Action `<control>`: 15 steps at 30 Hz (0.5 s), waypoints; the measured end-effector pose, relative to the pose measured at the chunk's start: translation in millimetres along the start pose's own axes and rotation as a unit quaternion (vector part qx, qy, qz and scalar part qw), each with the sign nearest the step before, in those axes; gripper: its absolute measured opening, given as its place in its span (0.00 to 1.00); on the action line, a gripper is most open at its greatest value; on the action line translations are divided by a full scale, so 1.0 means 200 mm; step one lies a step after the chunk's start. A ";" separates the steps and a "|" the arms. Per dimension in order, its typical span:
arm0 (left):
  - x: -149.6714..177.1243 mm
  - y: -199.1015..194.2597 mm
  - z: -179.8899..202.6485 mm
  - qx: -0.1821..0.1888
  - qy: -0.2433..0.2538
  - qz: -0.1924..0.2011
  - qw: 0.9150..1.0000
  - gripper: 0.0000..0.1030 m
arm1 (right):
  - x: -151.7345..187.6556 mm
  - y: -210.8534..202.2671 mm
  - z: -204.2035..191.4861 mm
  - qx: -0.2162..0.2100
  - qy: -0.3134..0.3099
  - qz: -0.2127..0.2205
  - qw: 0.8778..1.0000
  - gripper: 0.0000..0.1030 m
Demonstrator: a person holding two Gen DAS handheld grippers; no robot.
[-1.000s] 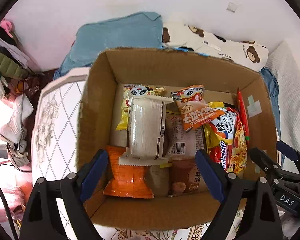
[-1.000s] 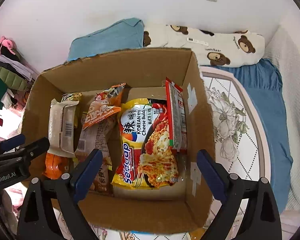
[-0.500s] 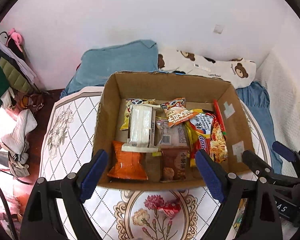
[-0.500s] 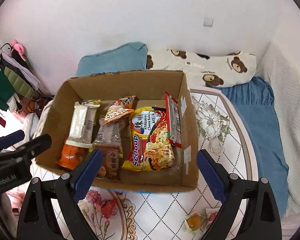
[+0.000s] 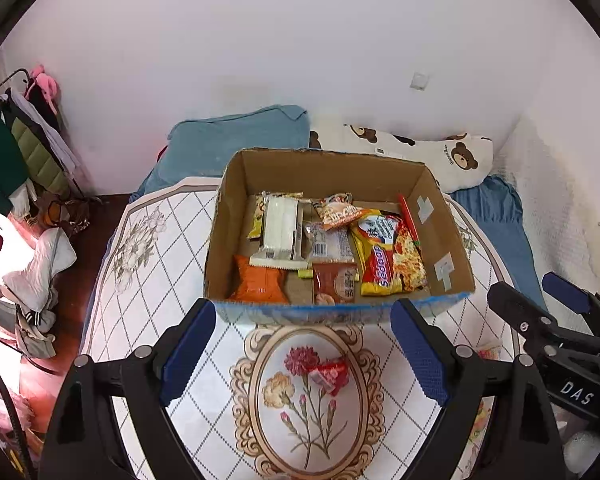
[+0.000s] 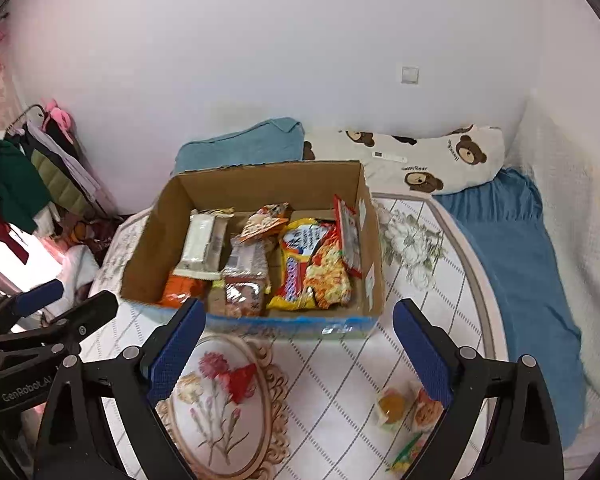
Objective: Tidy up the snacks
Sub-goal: 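Grasp the red triangular candy with the left tool while the right tool grasps the watermelon candy bag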
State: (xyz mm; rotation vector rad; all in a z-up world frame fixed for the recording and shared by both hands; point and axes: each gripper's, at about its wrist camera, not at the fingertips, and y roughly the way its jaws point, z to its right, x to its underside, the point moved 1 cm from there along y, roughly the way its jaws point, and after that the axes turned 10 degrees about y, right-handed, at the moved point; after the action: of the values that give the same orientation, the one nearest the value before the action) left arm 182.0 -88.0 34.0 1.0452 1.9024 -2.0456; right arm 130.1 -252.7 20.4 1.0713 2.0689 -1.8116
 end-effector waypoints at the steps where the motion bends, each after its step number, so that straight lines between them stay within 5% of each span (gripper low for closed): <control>1: 0.03 -0.01 0.00 -0.001 -0.001 -0.003 1.000 0.87 | 0.02 -0.01 0.01 -0.003 0.004 -0.001 1.000 0.94; 9: 0.32 0.14 0.05 0.001 -0.012 -0.074 0.997 0.87 | 0.22 -0.01 0.44 0.012 0.107 -0.039 0.993 0.94; 15: 0.52 0.39 0.11 0.007 -0.013 -0.153 0.988 0.87 | 0.46 0.18 0.96 0.066 0.220 -0.102 0.968 0.94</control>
State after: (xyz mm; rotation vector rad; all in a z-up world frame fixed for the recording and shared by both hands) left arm 140.0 -86.9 -91.1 0.7633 2.1497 -2.2183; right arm 26.5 -395.1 -105.0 1.4582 2.4074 -1.9743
